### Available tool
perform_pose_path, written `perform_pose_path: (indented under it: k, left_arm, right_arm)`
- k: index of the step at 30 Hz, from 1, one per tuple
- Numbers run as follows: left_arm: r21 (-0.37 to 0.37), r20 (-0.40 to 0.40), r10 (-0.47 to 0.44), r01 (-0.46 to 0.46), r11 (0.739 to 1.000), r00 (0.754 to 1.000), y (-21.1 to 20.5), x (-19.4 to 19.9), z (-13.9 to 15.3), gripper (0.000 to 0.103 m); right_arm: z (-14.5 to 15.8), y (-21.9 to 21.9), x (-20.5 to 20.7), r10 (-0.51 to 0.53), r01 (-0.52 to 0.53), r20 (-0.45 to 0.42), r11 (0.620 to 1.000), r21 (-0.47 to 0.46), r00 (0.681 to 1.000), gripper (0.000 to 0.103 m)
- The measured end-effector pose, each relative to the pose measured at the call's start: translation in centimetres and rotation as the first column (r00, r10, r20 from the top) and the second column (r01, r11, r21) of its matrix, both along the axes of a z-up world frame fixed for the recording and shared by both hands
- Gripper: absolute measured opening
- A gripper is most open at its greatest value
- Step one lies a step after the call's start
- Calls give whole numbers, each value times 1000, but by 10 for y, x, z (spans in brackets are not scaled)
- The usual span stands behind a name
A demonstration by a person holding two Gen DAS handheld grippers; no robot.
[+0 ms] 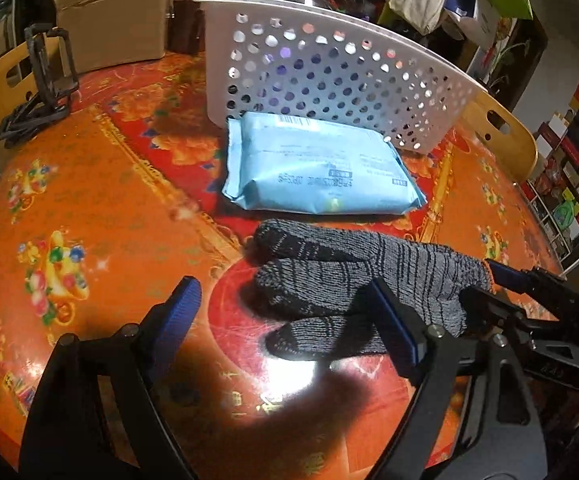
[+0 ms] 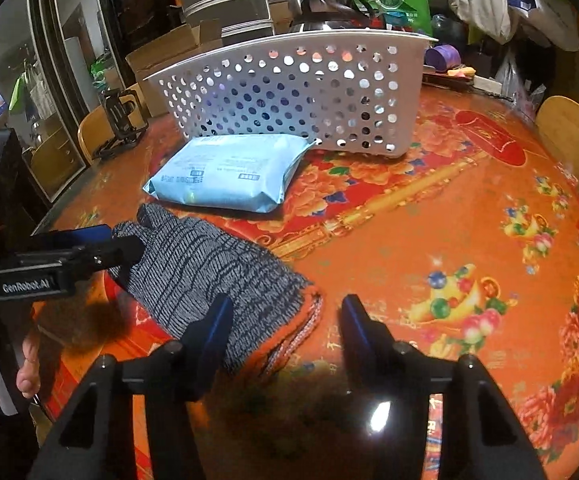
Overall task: Organize soft objects
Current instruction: 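Grasp the grey knit gloves with the left tool while the right tool grips their cuff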
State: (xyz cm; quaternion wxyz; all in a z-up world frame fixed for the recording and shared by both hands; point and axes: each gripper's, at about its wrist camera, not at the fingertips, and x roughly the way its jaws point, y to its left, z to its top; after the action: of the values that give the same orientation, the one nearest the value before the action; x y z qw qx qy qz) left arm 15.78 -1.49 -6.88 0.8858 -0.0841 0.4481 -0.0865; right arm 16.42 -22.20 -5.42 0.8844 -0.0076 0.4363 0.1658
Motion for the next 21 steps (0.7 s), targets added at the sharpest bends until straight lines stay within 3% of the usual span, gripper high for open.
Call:
perform_pose_path:
  k: [4,6,7,9,10,18,21]
  left_arm:
    - [43,26,-4,3,999,1000,-8,-1,-4,75]
    - [49,30,-14,12,999,999,-11,-2,-4,70]
    - [46,32,-20,19,999,999,-12,-2,-4,67]
    - [35,34,-22,21,999,999,-11,-3,-4,48]
    - [21,40,-24,24,1000,999,-10,-4,-4,44]
    - [-18,80,-58,60,998,995,-9,-14,0,20]
    - [-31,113,-65,69,997,991,-6,-19,3,17]
  right_arm:
    - [0,-1,1,-6,6,4,1000,12,1000,53]
    - [-1,3,0,7,-7,8,1000,-1,1000,45]
    - [-1,5,-1,11,-11,13,1000,-16,1000,44]
    - [-1,8,-1,15,-15,17,1000,-26,1000,41]
    - [-1,8,-1,16,-16,18,1000,-27,1000,40]
    - [2,9,-8,13,-11,58,999,-39,998,17]
    - [3,6,-9,9,-8,63,1000,-23,998,15]
